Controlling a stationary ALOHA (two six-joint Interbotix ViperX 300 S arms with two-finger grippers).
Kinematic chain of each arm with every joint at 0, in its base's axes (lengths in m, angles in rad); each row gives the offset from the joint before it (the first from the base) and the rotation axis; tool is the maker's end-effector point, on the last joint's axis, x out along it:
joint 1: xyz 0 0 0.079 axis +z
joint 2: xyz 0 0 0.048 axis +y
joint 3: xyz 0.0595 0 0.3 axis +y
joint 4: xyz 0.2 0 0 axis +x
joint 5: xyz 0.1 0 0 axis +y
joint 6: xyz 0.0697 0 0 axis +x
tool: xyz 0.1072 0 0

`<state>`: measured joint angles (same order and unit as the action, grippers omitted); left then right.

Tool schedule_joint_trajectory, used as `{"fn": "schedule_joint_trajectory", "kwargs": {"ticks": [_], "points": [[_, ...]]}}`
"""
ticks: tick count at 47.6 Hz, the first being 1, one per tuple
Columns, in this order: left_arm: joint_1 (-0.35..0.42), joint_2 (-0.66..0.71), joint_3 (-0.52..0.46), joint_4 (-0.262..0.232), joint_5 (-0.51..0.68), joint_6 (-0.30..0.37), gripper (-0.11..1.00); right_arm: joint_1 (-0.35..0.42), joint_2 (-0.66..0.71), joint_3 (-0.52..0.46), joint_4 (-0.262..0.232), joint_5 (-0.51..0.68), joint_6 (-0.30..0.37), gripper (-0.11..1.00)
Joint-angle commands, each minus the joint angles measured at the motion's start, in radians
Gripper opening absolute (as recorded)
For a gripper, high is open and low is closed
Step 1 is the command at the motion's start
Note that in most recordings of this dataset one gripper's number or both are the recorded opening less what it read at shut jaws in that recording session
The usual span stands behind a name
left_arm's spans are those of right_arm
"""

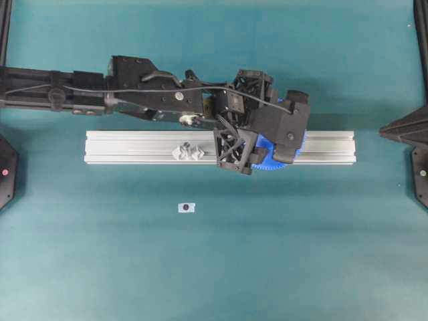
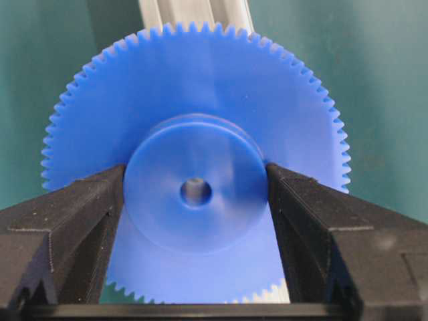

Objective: Find the location of the shaft and insert the large gear.
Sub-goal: 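Carry the gear over the rail, aligning its bore with the right shaft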

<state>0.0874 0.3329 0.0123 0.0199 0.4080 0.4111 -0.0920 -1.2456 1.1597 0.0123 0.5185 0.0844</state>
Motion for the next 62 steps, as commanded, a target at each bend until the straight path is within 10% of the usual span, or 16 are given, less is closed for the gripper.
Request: {"fn": "schedule_joint_trajectory", "kwargs": {"ticks": [1,62], "points": [[0.006,-0.018,-0.025,0.002,-0.008,0.002,0.72,-0.003,0.009,-0.011,-0.002,-0.009,0.008,0.03],[0.060,0.014,-0.086,0.006,0.144,-0.071,0.72,-0.003,0.008,0.000,-0.002,-0.037,0.008,0.03]]}}
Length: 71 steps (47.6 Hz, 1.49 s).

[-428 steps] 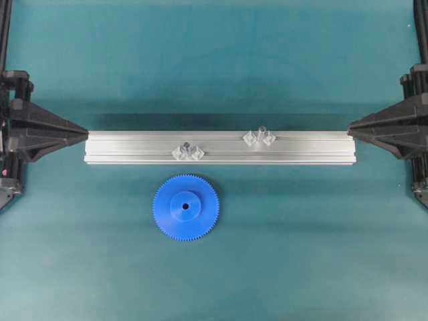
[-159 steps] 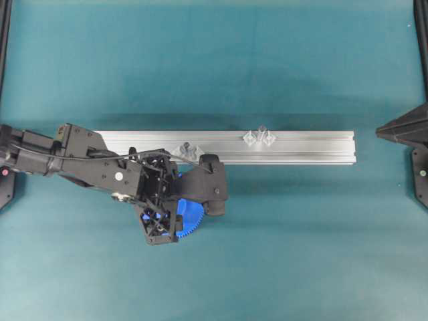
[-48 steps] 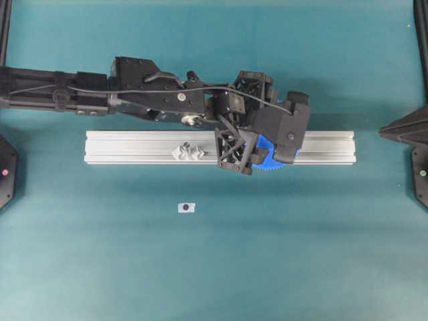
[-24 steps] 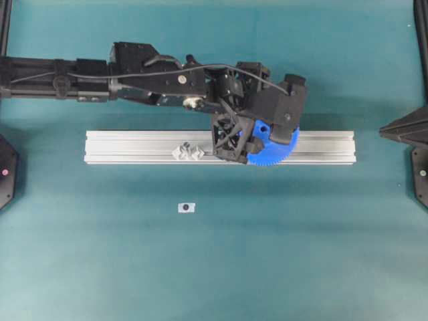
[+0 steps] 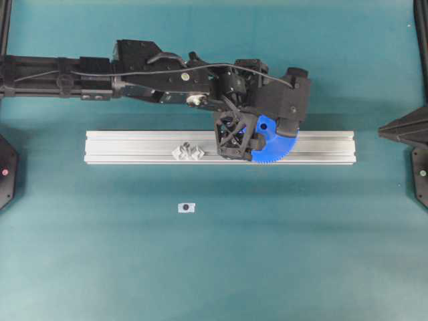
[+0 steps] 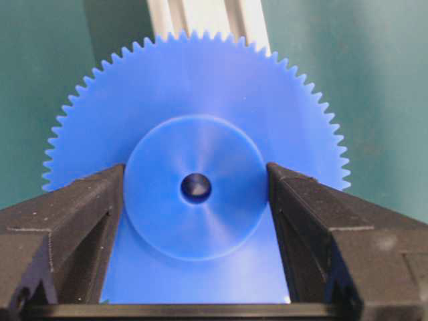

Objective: Find the location of the shaft and insert the large gear.
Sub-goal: 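Carry the gear over the rail, aligning its bore with the right shaft, then push the gear bore onto the metal shaft with the left gripper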

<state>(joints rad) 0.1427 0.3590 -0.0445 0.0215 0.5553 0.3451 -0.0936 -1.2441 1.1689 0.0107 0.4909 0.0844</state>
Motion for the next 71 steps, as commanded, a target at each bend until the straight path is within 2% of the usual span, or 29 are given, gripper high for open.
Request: {"fn": "schedule_joint_trajectory", "kwargs": {"ticks": [1,24,26,30,32,55,62,71], "points": [[0.005,-0.011,-0.029,0.005,-0.003,-0.005,0.72,-0.002,0.008,-0.009,0.000,-0.011,0.008,0.03],[0.000,-0.009,-0.031,0.005,-0.002,-0.006,0.72,-0.002,0.008,-0.011,0.000,-0.011,0.008,0.03],[-0.002,-0.009,-0.032,0.005,-0.002,-0.006,0.75,-0.002,0.008,-0.012,0.000,-0.009,0.008,0.03],[-0.003,-0.012,-0.034,0.005,-0.002,-0.008,0.89,-0.002,0.008,-0.011,0.000,-0.011,0.008,0.03],[-0.005,-0.012,-0.037,0.005,-0.002,-0.008,0.92,-0.002,0.008,-0.012,0.000,-0.011,0.008,0.03],[-0.002,-0.012,-0.069,0.005,0.000,-0.038,0.90,-0.002,0.008,-0.014,0.000,-0.011,0.008,0.03],[-0.012,-0.012,-0.066,0.005,0.021,-0.043,0.90,-0.002,0.006,-0.012,0.000,-0.011,0.009,0.03],[-0.043,-0.003,-0.057,0.005,0.051,-0.080,0.89,-0.002,0.006,-0.011,0.000,-0.011,0.008,0.03]]}}
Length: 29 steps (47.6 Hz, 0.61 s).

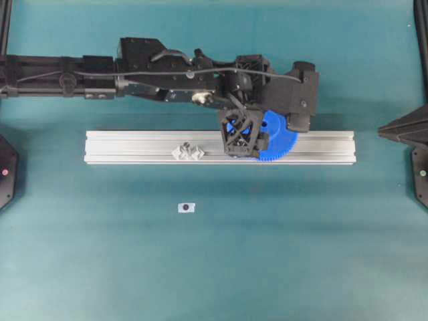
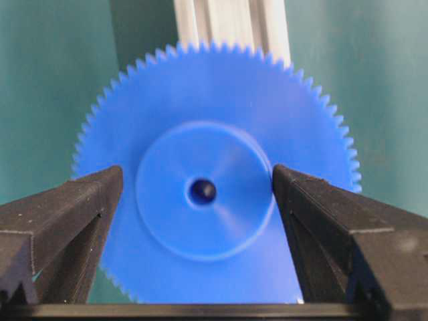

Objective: Find the location of the shaft and insert the large gear.
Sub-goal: 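Push the gear bore onto the metal shaft with the left gripper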

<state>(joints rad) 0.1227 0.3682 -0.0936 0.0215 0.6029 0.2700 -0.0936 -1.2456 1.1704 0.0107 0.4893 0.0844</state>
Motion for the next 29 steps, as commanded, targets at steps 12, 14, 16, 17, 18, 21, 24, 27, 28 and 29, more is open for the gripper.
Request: {"fn": "schedule_joint_trajectory", "kwargs": {"ticks": [12,14,16,17,18,21,24,27,28,29], "points": [[-0.029,-0.008,0.009,0.005,-0.003,-0.034,0.89,-0.002,0.008,-0.011,0.000,-0.023,0.008,0.03],[-0.028,-0.009,0.009,0.005,-0.003,-0.032,0.89,-0.002,0.008,-0.011,0.000,-0.021,0.008,0.03],[-0.025,-0.011,0.009,0.005,-0.003,-0.032,0.89,-0.002,0.008,-0.011,0.000,-0.021,0.008,0.03],[-0.023,-0.012,0.008,0.005,-0.003,-0.032,0.89,-0.002,0.009,-0.011,0.000,-0.023,0.008,0.03],[-0.023,-0.012,0.008,0.005,-0.003,-0.032,0.89,-0.002,0.008,-0.011,0.000,-0.023,0.008,0.03],[-0.021,-0.015,0.008,0.005,-0.002,-0.032,0.89,-0.002,0.008,-0.012,0.000,-0.021,0.008,0.03],[-0.020,-0.017,0.006,0.005,-0.002,-0.032,0.89,-0.002,0.008,-0.012,0.000,-0.021,0.008,0.03],[-0.020,-0.017,0.006,0.005,0.000,-0.032,0.89,-0.002,0.008,-0.011,0.000,-0.021,0.008,0.03],[-0.020,-0.017,0.008,0.005,0.002,-0.032,0.89,-0.002,0.008,-0.011,0.000,-0.023,0.008,0.03],[-0.020,-0.017,0.009,0.005,0.002,-0.034,0.89,-0.002,0.009,-0.011,0.000,-0.021,0.008,0.03]]}}
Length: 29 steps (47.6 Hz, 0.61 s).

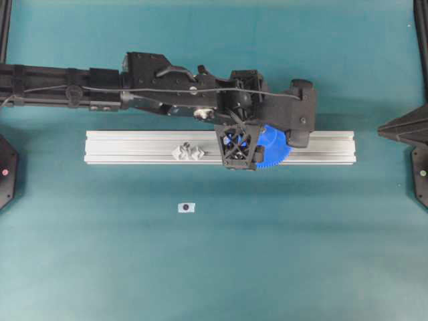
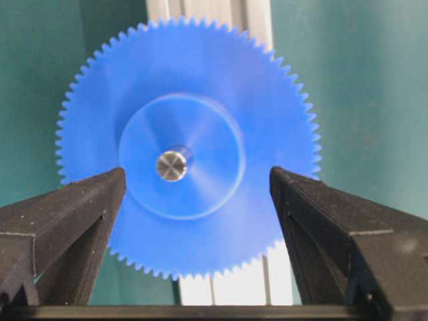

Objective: Find the location of the shaft and insert the large gear.
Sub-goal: 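Push the gear bore onto the metal shaft with the left gripper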

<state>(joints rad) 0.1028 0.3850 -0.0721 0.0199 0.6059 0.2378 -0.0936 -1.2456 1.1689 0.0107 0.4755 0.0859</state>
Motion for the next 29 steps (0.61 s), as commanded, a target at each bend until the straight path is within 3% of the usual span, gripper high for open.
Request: {"fn": "schedule_joint_trajectory", "kwargs": {"ticks": [1,14,29], "points": [[0.000,-0.034,-0.012,0.006,-0.002,-0.002,0.89,-0.002,0.008,-0.009,0.000,-0.008,0.006,0.03],[0.000,-0.048,-0.018,0.006,0.003,-0.014,0.89,-0.002,0.008,-0.009,0.000,-0.009,0.006,0.03],[0.000,-0.143,0.025,0.006,0.003,-0.115,0.89,-0.002,0.008,-0.009,0.000,-0.008,0.006,0.03]]}}
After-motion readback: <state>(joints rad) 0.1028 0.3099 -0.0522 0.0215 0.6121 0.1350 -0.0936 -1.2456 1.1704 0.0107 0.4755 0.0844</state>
